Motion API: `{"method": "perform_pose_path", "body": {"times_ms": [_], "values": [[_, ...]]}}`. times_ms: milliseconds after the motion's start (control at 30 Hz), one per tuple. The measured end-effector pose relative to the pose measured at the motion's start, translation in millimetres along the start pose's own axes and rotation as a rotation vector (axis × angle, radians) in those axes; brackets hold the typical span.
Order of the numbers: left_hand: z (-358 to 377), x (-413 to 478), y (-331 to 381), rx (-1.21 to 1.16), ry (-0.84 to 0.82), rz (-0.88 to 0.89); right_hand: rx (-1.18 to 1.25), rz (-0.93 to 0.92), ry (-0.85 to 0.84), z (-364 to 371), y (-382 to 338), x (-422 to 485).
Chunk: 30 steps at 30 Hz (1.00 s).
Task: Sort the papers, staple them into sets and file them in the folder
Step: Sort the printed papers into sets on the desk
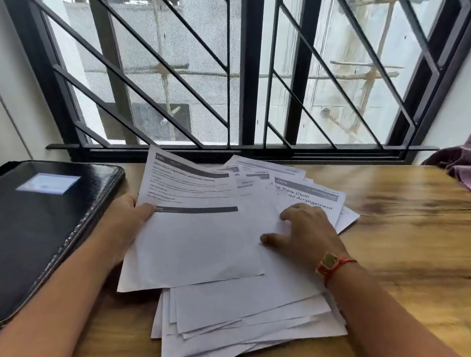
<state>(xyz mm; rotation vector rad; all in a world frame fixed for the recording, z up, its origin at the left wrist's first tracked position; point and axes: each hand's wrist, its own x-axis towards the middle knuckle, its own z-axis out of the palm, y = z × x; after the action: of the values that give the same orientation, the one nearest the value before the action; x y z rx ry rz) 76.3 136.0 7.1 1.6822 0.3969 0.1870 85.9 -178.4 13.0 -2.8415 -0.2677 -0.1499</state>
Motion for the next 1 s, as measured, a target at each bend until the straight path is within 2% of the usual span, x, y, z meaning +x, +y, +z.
{"method": "perform_pose_path", "body": {"times_ms": [200,367,433,567,633,733,1000], "values": [[1.4,-4.7,3.5,-0.044,-0.013,0.019,0.177,-0.061,0.142,0.5,-3.7,-1.0],[0.2,-10.2,11.8,-0.017,0.133,0.184,0.21,-0.101,0.066,1.9,-5.2,-3.2],[0.7,-10.7,14.0,-0.047,0.128,0.202,0.188,-0.067,0.069,1.2,-4.1,-4.0],[7.6,-17.4,15.1,-0.059,0.013,0.195,0.118,0.108,0.153,-6.3,2.1,-3.9],[11.5,-18.1,10.8,-0.018,-0.017,0.207,0.132,0.166,0.124,-8.9,5.5,-2.8],[16.3,-17.2,3.7,0.068,-0.015,0.209,0.257,0.237,0.099,-8.0,9.1,-0.5],[22.9,-18.9,-0.3,0.168,-0.01,0.204,0.525,0.351,0.175,-10.3,18.6,7.7]]}}
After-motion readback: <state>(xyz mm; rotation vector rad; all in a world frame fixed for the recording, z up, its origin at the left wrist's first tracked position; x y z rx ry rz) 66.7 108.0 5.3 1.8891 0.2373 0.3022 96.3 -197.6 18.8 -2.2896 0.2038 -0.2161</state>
